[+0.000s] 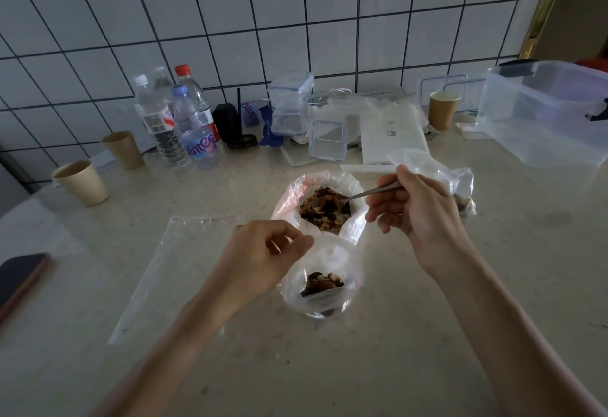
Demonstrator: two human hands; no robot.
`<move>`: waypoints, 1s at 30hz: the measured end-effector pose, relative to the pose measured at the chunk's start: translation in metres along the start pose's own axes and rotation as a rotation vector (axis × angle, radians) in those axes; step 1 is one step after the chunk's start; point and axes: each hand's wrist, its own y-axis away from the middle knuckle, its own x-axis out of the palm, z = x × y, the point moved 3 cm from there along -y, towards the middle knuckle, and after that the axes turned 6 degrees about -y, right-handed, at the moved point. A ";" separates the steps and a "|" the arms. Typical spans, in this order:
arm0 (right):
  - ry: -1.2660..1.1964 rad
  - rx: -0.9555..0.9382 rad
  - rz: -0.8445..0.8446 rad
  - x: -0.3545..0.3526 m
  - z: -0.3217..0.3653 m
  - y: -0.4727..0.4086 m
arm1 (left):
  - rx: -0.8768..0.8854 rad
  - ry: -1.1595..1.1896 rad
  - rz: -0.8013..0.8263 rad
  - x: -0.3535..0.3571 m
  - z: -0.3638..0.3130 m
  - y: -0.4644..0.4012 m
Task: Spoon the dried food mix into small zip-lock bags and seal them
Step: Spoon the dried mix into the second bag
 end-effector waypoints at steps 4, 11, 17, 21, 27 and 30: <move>0.019 -0.030 0.085 0.005 0.006 0.005 | -0.097 -0.001 -0.052 -0.001 0.008 -0.008; 0.453 -0.299 0.428 0.016 0.011 0.012 | -0.074 0.021 -0.100 0.004 0.019 -0.015; 0.535 -0.405 0.480 0.018 0.011 0.016 | -0.054 0.017 -0.131 0.006 0.021 -0.016; 0.271 -0.334 0.299 0.014 0.013 0.009 | -0.045 0.011 -0.135 0.003 0.018 -0.015; 0.132 -0.105 -0.063 -0.003 -0.004 -0.006 | -0.046 -0.015 -0.335 -0.012 0.018 -0.031; 0.270 -0.085 -0.071 -0.007 -0.010 -0.011 | -0.200 -0.120 -0.260 -0.005 0.026 -0.050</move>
